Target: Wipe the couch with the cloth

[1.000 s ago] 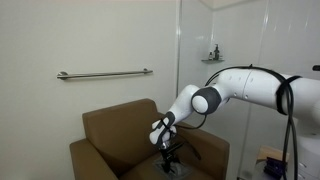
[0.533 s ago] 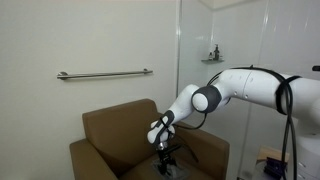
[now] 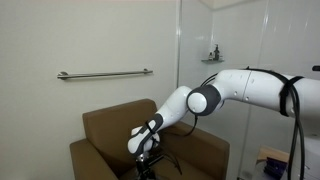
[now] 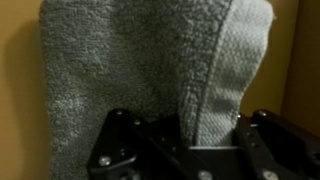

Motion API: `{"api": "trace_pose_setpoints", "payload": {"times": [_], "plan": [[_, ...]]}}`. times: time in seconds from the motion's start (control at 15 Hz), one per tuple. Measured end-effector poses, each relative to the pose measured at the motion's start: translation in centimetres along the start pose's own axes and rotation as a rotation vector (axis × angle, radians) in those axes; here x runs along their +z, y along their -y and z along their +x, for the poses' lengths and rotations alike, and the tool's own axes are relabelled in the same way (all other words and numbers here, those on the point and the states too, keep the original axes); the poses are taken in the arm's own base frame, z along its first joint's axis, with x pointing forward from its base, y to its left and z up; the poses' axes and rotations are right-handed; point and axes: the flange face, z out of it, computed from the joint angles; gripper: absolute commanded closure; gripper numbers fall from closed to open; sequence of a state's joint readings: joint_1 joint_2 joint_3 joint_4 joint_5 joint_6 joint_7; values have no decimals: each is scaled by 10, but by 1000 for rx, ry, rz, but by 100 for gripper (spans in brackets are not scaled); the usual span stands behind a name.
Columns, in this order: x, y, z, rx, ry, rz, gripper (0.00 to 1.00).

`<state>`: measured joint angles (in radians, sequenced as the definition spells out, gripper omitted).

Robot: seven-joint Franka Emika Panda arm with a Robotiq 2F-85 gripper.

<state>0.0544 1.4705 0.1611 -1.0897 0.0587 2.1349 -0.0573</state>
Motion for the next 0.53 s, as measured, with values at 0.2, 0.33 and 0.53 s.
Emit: {"api": "trace_pose_setpoints", "payload": {"times": [0.2,0.33,0.53], "plan": [[18,28,-7,-65,44,-10,96],[26,21,-13,-58,83,-22,97],[30,-10,-23,-18,153,-47,96]]}}
